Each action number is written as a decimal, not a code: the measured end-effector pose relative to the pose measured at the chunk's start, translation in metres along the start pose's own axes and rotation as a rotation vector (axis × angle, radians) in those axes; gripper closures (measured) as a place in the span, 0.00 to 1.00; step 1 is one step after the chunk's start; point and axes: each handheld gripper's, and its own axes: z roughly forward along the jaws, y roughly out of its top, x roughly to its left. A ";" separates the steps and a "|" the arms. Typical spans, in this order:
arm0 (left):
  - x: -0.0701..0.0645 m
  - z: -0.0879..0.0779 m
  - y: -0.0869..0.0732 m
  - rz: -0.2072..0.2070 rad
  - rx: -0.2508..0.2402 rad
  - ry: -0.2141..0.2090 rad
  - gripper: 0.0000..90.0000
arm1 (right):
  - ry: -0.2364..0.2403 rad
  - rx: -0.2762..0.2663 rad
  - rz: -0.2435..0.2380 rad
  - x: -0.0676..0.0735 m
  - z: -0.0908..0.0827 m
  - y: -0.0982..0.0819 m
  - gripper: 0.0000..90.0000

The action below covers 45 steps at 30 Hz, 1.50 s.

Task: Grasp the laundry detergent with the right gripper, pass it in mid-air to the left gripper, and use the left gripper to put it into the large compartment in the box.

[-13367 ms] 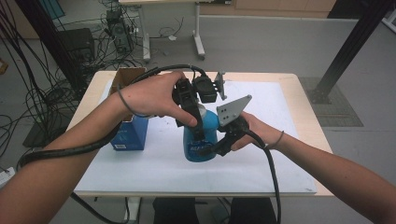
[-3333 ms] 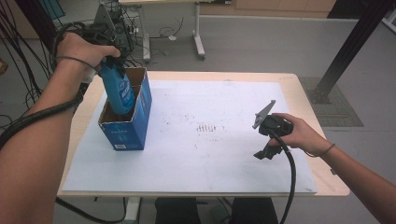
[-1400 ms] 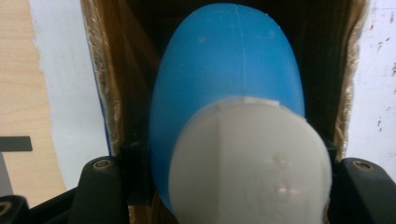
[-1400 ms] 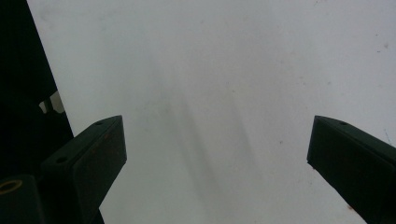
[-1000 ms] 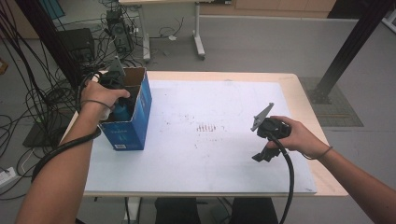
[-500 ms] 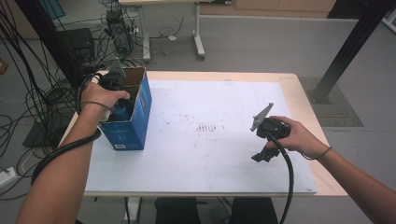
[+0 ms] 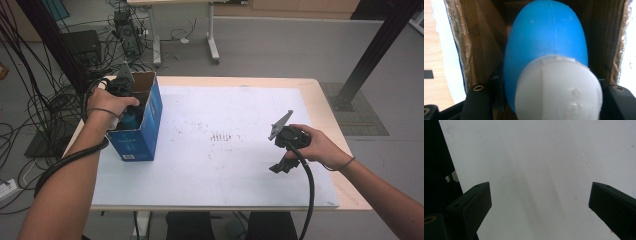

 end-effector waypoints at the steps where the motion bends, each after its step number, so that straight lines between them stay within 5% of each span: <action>1: 0.000 0.000 0.000 0.003 0.001 0.001 0.42 | 0.000 0.000 0.000 0.000 0.000 0.000 0.05; 45: 0.001 0.000 -0.001 -0.003 0.002 -0.005 0.42 | 0.008 -0.008 0.002 0.002 0.001 0.001 0.05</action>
